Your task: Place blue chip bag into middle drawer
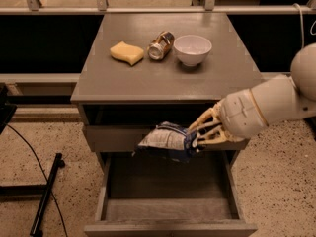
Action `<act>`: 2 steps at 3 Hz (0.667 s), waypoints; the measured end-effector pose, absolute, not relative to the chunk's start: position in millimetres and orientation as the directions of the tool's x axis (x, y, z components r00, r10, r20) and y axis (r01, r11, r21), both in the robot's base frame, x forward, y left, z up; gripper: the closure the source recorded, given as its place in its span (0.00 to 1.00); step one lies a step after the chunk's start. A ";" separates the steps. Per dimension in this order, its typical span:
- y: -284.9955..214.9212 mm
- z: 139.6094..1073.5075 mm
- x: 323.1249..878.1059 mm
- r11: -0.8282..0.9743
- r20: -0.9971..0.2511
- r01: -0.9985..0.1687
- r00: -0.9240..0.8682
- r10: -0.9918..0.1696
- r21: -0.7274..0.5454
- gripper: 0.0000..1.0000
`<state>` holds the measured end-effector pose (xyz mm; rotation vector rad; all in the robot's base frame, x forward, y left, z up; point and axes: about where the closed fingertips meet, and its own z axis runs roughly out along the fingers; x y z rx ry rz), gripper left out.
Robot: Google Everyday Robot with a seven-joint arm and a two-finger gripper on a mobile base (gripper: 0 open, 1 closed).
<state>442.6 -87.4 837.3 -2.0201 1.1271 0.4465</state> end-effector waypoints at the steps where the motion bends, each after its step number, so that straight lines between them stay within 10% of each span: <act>1: -100.2 787.1 441.2 -0.380 -0.472 -0.741 0.656 -0.589 -0.555 1.00; 2: -110.7 752.0 438.0 -0.457 -0.378 -0.651 0.741 -0.555 -0.606 1.00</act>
Offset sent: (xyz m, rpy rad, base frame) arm -0.0099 -0.0399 -0.1277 -0.1612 -0.3837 0.1993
